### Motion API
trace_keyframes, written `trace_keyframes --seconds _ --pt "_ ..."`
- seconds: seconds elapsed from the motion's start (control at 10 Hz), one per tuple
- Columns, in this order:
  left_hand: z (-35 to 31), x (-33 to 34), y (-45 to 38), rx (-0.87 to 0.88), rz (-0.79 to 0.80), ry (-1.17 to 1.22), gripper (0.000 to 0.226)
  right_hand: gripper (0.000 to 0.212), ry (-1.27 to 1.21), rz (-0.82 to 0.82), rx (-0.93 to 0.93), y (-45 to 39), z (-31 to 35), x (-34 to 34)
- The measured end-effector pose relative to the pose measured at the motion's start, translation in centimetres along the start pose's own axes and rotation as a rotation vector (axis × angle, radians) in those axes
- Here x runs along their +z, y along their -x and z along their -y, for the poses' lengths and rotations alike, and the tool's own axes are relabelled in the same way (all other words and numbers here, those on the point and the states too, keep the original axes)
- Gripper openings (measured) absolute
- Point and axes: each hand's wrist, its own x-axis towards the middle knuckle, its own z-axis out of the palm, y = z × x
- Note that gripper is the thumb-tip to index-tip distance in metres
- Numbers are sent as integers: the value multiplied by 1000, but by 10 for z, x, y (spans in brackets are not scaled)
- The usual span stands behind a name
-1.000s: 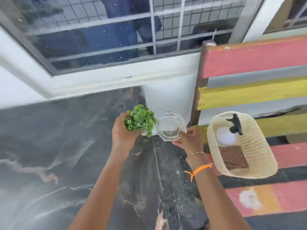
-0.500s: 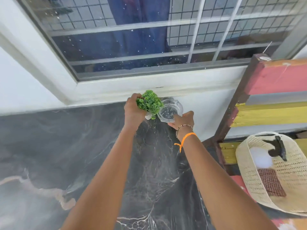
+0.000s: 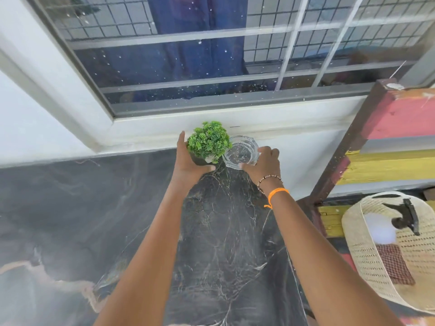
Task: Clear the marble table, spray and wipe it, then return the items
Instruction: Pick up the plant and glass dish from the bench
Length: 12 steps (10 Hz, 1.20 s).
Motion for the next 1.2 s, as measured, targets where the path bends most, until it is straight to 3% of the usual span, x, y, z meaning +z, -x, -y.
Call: trace_keyframes --seconds 0.1,0.2,0.3,0.5,0.8,0.9,1.1,1.2 --pt "11 6 -1 -76 -168 -178 100 84 103 36 -113 0 5 5" --pt "7 12 -13 -105 -215 -365 58 87 158 56 -135 -8 6 6" --pt "9 12 -25 -86 -219 -409 46 89 171 83 -135 -12 5 6" --pt "12 10 -30 -22 -207 -413 31 93 153 81 -124 -18 6 9" --pt "12 12 -19 1 -187 -432 26 88 85 31 -117 -10 5 10" --pt "14 10 -2 -13 -205 -318 35 77 4 -54 -139 2 3 9" --pt "15 3 48 -51 -197 -48 12 25 -176 -85 -191 44 12 19" --pt "14 -7 71 -25 -216 -16 12 12 -222 -88 -243 68 22 29"
